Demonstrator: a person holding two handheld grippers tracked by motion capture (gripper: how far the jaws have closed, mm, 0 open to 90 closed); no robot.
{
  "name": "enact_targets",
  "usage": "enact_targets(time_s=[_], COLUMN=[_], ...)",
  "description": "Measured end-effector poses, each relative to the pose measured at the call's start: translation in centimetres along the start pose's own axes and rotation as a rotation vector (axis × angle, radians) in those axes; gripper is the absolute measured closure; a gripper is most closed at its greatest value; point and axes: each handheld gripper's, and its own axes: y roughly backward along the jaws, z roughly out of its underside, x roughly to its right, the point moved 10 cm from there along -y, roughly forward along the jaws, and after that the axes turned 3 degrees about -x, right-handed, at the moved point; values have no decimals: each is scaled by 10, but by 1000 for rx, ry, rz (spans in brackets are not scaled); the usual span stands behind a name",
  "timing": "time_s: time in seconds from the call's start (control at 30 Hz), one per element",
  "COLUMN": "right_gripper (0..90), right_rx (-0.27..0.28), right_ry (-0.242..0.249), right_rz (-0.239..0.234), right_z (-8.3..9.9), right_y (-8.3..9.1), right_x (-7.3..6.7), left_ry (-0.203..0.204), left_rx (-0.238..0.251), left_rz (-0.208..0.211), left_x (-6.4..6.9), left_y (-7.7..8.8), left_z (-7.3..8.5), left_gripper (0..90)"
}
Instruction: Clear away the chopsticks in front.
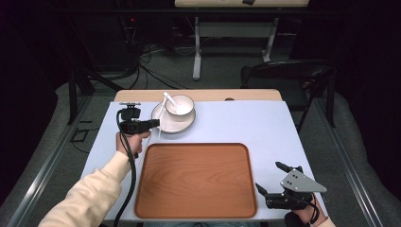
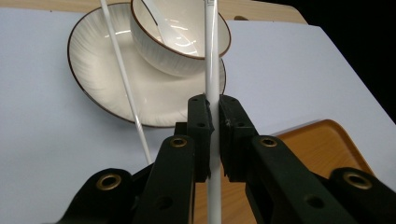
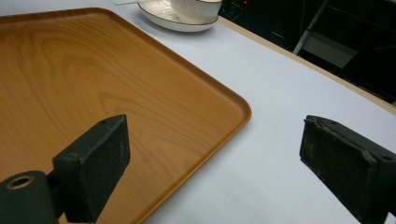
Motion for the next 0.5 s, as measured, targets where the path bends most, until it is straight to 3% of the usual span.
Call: enact_targets(time_s=[0.2,0.5], right_gripper=[79,80], right_rx=[1,2], right_ry=[1,1], right_rz=[0,0], right_z=[0,0], right_y=[0,0], right_x=[0,0], left_ry=[7,16], left_rx=[14,10], left_rz=[18,52], left_x=[7,20], left_y=[6,9], left_z=[18,58], left_gripper=[840,839])
